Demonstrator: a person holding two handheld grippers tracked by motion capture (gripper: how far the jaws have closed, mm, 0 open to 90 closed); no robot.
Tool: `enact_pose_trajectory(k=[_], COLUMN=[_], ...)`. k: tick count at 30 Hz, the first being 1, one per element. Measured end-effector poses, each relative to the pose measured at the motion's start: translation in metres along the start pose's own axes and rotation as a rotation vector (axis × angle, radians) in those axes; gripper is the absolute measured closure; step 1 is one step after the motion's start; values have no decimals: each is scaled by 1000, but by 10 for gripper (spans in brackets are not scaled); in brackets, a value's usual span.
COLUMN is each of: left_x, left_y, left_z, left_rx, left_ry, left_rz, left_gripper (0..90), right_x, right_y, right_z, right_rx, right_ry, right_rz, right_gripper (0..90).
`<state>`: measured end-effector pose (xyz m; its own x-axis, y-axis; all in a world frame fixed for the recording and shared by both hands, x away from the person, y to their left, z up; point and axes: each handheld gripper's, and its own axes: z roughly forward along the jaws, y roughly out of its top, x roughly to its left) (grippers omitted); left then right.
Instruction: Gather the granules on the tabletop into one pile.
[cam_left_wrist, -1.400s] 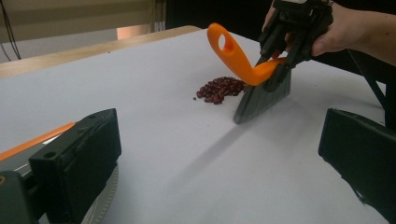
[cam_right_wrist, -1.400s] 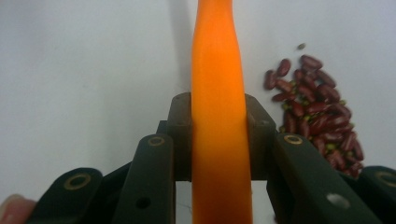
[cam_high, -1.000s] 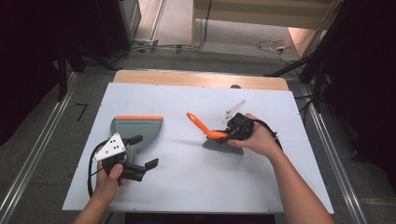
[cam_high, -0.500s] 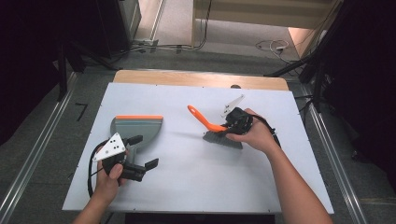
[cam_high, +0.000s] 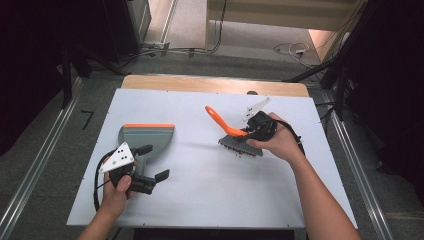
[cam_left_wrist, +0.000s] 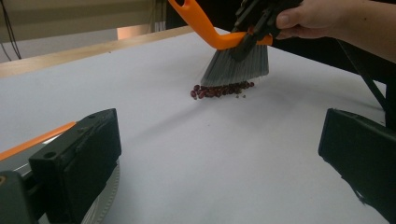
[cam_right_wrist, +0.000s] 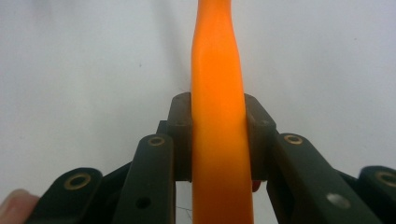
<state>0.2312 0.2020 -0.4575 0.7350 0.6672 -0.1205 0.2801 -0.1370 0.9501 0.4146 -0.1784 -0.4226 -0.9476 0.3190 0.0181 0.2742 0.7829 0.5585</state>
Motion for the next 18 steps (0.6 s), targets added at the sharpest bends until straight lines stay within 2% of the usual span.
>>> enact_pose_trajectory(k=[4,7,9,12,15,18], left_x=[0,0,0,0,-1,-1], left_y=[0,0,0,0,0,0], left_z=[0,0,0,0,0,1], left_rx=[0,0,0,0,1,3], left_ry=[0,0,1,1,1,-2], left_rz=[0,-1,0,0,-1,0], left_gripper=[0,0,0,0,0,0], right_x=[1,6,10,19,27,22], right_y=[-1,-2,-3,-6,-10,-13], right_z=[-8,-10,-9,1,18,21], right_rx=[-22,-16,-16,8,73,54], right_ry=[-7,-3,23,81,103,103], right_rz=[3,8,13,4,-17,8], right_gripper=[685,685,685,685,685,685])
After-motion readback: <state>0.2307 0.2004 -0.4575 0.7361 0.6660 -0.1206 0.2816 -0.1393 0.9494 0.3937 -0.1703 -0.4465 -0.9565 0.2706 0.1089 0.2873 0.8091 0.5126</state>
